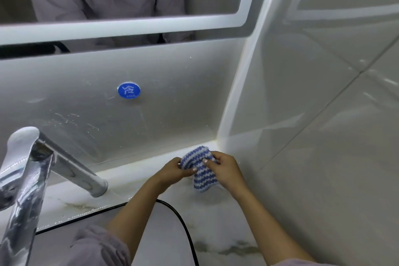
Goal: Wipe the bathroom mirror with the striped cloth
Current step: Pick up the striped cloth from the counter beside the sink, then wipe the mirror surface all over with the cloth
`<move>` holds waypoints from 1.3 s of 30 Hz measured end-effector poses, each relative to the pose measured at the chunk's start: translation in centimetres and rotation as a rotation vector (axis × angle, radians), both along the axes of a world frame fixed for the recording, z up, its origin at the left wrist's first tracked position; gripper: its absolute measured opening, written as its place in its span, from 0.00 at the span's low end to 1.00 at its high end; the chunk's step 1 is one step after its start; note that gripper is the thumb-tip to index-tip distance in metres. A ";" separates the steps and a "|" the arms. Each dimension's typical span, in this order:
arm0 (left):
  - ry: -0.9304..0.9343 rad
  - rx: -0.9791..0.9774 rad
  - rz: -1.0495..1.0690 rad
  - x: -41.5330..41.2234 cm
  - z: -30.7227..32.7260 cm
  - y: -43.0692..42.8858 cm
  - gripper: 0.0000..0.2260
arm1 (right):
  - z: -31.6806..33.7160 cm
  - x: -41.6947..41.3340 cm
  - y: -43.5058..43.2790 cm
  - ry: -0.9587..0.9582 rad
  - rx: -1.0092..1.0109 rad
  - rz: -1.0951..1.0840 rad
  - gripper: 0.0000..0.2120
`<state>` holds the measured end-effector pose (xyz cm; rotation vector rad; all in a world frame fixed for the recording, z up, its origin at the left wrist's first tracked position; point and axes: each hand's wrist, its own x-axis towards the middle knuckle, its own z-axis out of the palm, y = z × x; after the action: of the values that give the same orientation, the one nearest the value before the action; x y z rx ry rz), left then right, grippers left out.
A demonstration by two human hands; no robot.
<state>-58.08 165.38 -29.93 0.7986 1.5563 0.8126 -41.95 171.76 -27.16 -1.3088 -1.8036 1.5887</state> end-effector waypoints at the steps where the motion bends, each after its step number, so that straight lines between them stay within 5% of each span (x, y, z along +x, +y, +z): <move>1: -0.056 0.055 -0.003 0.1 0.6 -0.3 0.06 | 0.7 0.0 0.0 0.013 0.001 0.000 0.06; 11: -0.458 0.172 0.063 0.7 5.8 -3.2 0.22 | 6.7 1.5 -1.4 0.193 -0.100 -0.017 0.06; 25: -0.370 0.344 0.198 2.3 14.6 -10.7 0.23 | 14.1 2.6 -6.7 0.330 -0.168 0.009 0.07; 31: -0.244 0.408 0.422 2.4 19.1 -14.7 0.20 | 17.8 1.8 -9.3 0.443 -0.210 0.028 0.09; 39: -0.208 0.506 0.590 3.0 24.5 -19.8 0.16 | 21.0 1.1 -12.9 0.674 -0.561 0.329 0.16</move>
<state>-55.04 145.63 -5.45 0.5751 1.4233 1.7131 -40.84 158.83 -6.14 -0.5266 -1.2241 2.4573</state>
